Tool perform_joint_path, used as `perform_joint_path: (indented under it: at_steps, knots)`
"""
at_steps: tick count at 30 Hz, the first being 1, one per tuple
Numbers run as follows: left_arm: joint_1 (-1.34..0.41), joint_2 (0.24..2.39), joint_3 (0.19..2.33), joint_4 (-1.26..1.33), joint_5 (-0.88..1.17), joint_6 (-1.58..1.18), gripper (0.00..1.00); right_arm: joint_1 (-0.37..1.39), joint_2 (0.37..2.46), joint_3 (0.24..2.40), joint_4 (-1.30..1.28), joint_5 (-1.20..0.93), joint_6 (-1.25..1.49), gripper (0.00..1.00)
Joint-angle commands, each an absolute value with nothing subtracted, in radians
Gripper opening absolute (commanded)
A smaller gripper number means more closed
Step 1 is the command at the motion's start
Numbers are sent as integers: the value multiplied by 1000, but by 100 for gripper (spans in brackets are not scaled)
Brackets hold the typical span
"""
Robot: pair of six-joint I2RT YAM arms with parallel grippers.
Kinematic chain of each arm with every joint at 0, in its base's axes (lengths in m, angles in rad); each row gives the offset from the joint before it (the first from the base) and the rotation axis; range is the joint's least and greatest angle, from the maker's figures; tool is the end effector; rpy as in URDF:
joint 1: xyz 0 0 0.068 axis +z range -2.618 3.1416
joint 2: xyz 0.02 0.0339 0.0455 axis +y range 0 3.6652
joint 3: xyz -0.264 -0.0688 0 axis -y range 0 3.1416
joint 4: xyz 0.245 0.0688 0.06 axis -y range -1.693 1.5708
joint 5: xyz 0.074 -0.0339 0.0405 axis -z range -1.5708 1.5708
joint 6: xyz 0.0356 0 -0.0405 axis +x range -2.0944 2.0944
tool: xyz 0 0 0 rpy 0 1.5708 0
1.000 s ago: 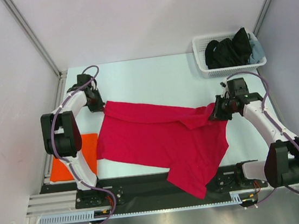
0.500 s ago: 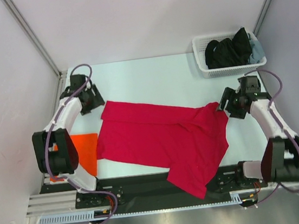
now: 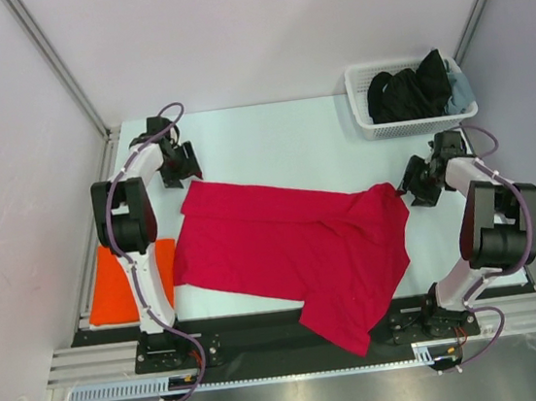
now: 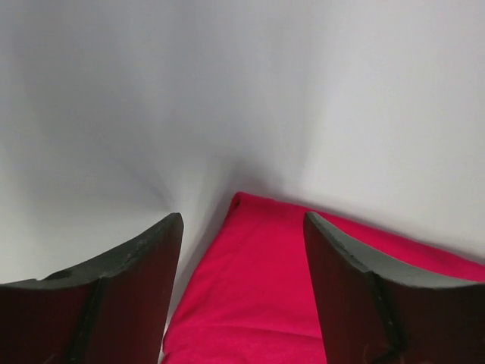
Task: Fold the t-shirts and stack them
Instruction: Fold the tshirt
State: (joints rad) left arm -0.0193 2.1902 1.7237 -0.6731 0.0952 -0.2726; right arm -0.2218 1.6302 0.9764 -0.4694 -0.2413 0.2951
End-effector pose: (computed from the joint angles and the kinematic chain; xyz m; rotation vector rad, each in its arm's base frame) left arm 0.4647 -0.0124 0.1724 -0.3155 2.7025 -0.2149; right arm 0.3078 -0.0607 0.1778 0.6141 2.6128 0.3474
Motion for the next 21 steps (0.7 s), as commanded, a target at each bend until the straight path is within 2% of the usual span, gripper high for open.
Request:
perform_joint_path:
  at_steps: [1, 9, 11, 12, 14, 15, 17, 21]
  knots:
    - [-18, 2220, 1763, -709, 133, -262, 69, -210, 1657, 963, -414, -285, 288, 60]
    - [-18, 2261, 1755, -704, 143, -293, 40, -183, 1713, 954, -409, -195, 310, 40]
    - [-18, 2269, 1762, -704, 144, -304, 31, -184, 1720, 960, -408, -102, 316, 26]
    - [-18, 2276, 1764, -703, 140, -308, 22, -184, 1729, 966, -391, -77, 316, 22]
    - [-17, 2283, 1775, -695, 138, -325, 12, -189, 1739, 991, -377, -3, 311, 7]
    - [-17, 2287, 1778, -689, 138, -331, 2, -190, 1758, 1021, -367, 38, 310, 4]
    - [-17, 2289, 1781, -675, 129, -354, 0, -198, 1778, 1066, -364, 129, 310, 0]
    - [-18, 2273, 1769, -626, 127, -394, 0, -192, 1824, 1149, -310, 150, 299, 0]
